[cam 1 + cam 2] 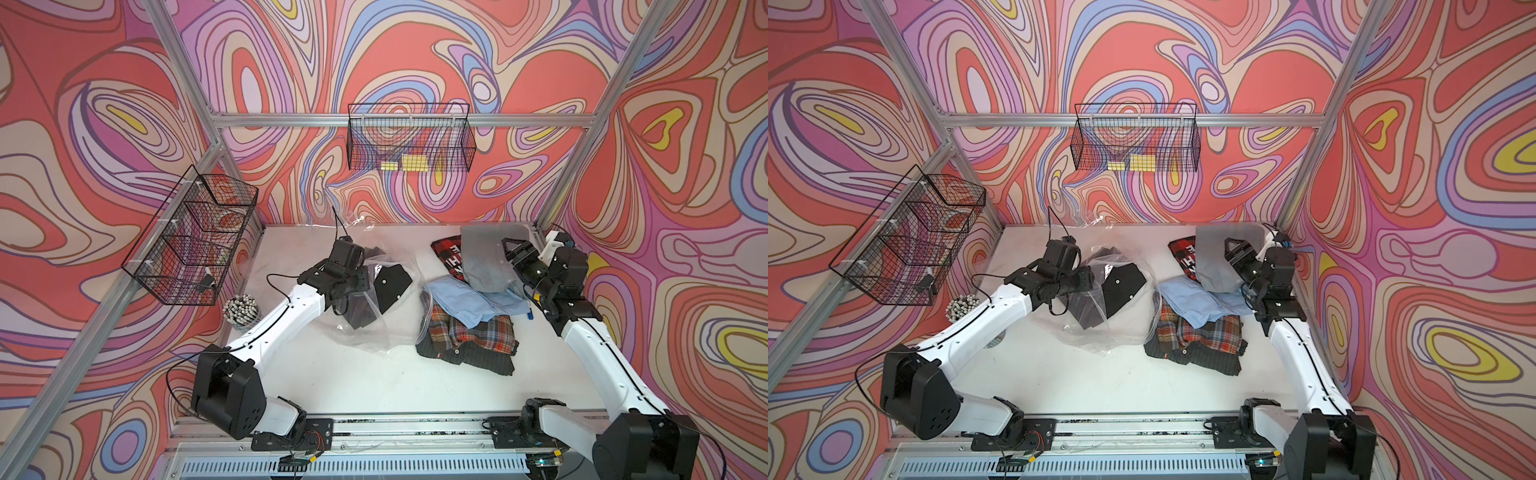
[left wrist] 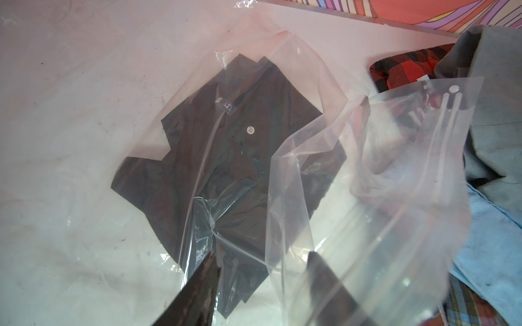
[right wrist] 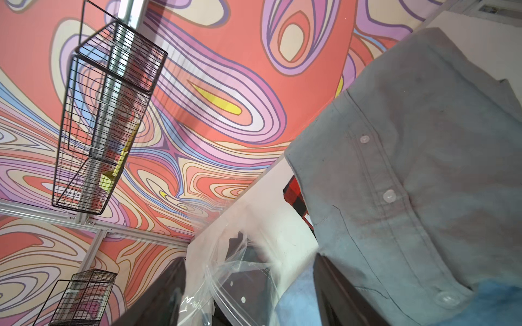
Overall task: Take the shirt out of the vacuum bag
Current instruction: Place the shirt at the center of the board.
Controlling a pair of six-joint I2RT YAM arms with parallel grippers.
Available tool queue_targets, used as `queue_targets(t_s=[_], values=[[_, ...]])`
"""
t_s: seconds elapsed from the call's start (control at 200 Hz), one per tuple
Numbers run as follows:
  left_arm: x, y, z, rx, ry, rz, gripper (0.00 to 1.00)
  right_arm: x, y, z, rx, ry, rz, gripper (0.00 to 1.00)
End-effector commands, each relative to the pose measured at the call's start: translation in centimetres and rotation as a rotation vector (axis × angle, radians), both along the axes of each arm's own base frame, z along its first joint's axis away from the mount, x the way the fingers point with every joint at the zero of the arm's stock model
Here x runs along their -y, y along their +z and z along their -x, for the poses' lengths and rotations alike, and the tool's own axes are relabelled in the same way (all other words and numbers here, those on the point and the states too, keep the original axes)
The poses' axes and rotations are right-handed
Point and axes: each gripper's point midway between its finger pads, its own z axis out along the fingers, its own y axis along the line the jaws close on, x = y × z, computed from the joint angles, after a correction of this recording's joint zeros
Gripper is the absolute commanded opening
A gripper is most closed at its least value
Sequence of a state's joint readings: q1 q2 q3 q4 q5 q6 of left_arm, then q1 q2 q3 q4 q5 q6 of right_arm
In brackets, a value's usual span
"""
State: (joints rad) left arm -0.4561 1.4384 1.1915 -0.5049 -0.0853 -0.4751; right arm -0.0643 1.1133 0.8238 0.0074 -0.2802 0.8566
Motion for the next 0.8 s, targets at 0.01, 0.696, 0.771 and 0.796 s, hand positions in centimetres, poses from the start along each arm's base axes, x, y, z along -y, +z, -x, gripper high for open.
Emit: queue_targets(t_s=[0.01,0.696,0.771,0.796], values=[[-0.3,0.4,-0.2,-0.003,0.001,-0.005,0.55,-0.5,-2.3,0.1,-0.037,0.026,-0.037,0.74],[-0.7,1.0,0.2,0.031,0.008,-0.005,0.55,-1.5,-10.7,-10.5,-0.095,0.099,-0.167,0.7],[-0.4,1.1,0.2,0.029,-0.002,0.01,0.53,-2.1,-8.3,-10.1,-0.063,0.121,-0.142,0.71],[-0.4,1.1,0.2,0.029,-0.003,0.013,0.52,-2.5,-7.2,-9.8,-0.053,0.134,-0.124,0.71]])
